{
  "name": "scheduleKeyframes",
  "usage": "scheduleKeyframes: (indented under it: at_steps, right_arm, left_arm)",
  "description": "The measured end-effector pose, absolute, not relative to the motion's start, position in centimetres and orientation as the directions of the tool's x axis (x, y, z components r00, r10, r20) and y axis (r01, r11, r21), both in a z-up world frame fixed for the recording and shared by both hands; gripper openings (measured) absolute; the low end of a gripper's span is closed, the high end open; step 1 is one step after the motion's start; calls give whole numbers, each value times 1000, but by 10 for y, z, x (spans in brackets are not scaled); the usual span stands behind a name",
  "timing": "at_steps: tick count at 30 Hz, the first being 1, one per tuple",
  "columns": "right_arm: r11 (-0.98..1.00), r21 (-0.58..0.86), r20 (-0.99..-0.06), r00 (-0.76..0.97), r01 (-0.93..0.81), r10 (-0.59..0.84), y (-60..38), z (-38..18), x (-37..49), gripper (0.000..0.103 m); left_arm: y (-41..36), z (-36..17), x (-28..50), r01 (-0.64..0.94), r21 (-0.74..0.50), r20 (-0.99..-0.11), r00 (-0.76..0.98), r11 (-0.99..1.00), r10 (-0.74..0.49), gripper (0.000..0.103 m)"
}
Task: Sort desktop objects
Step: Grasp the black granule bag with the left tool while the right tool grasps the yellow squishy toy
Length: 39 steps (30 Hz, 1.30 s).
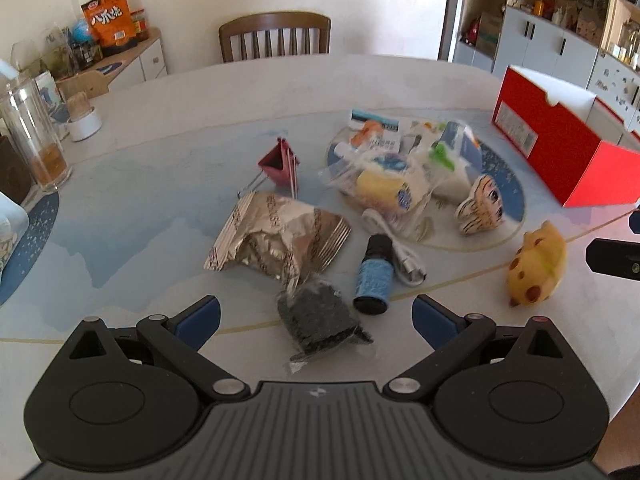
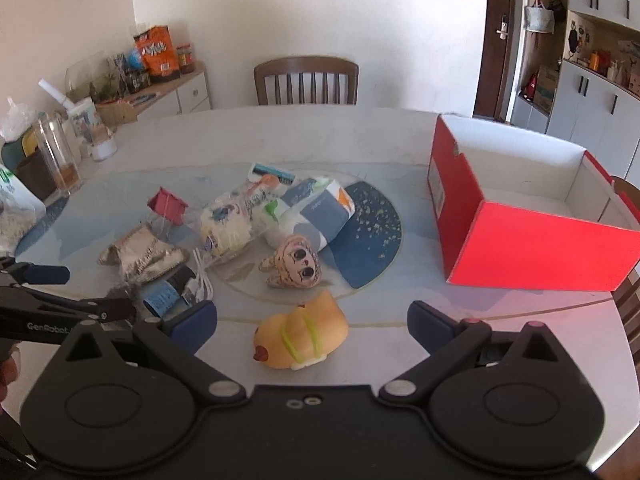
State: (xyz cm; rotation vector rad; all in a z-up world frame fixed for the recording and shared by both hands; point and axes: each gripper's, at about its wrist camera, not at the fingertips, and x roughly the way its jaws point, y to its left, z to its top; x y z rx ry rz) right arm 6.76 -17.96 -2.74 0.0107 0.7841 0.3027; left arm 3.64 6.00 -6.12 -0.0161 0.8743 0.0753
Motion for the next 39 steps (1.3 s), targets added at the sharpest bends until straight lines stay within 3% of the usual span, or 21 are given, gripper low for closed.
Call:
scheduleKeyframes:
  at_steps: [14, 16, 20, 27, 35, 39]
  right_arm:
    - [947, 68, -760, 598, -315, 253, -161, -63, 90, 100]
    - [944, 60, -771, 586, -323, 250, -159, -67, 92, 100]
    - [943, 54, -784, 571, -327, 243, -156, -72, 97, 98]
    - [946, 62, -800, 551, -317, 237, -156, -79, 104, 92]
    - [940, 82, -805, 534, -332, 258, -153, -80, 103, 74]
    - [942, 83, -805, 535, -326, 256, -152, -79, 102, 73]
  left_arm:
    - [71, -82, 50, -87, 11, -801, 596, 996, 61, 101]
    - [72, -85, 52, -88, 11, -806, 588, 996, 61, 95]
    - [75, -88, 54, -93, 0, -814, 578, 996, 54, 93]
    - [76, -89, 56, -81, -11, -821, 570, 997, 37, 75]
    - [77, -89, 56, -72, -12, -820, 571, 997, 31, 55]
    - [77, -88, 54, -70, -3, -818, 574, 998, 38, 43]
